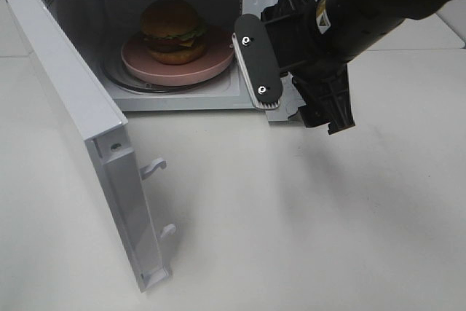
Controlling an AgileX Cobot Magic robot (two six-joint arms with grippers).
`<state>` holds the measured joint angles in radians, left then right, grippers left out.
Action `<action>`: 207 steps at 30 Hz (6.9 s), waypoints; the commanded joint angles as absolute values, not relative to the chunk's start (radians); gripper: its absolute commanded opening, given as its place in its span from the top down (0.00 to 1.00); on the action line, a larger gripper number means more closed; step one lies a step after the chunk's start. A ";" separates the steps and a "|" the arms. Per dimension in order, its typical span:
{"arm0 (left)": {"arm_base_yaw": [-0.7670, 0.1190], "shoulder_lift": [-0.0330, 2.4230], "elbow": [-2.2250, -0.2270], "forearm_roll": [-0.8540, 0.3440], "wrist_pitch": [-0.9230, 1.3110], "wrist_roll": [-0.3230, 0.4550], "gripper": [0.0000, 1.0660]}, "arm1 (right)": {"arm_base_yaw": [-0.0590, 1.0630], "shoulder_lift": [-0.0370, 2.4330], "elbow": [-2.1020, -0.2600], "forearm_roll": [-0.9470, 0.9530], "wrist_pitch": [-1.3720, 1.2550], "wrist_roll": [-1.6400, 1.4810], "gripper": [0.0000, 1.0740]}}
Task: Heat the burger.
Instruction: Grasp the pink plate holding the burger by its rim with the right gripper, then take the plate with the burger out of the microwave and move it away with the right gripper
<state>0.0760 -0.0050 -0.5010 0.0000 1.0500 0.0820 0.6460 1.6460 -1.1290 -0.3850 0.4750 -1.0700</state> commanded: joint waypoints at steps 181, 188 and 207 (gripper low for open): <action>0.079 -0.024 -0.497 -0.006 1.040 0.079 0.06 | 0.643 1.620 -1.048 -0.149 0.417 -1.650 1.00; 0.079 -0.024 -0.497 -0.006 1.040 0.079 0.06 | 0.645 1.500 -0.961 -0.164 0.409 -1.616 1.00; 0.079 -0.024 -0.497 -0.006 1.040 0.079 0.06 | 0.645 1.233 -0.755 -0.168 0.435 -1.532 1.00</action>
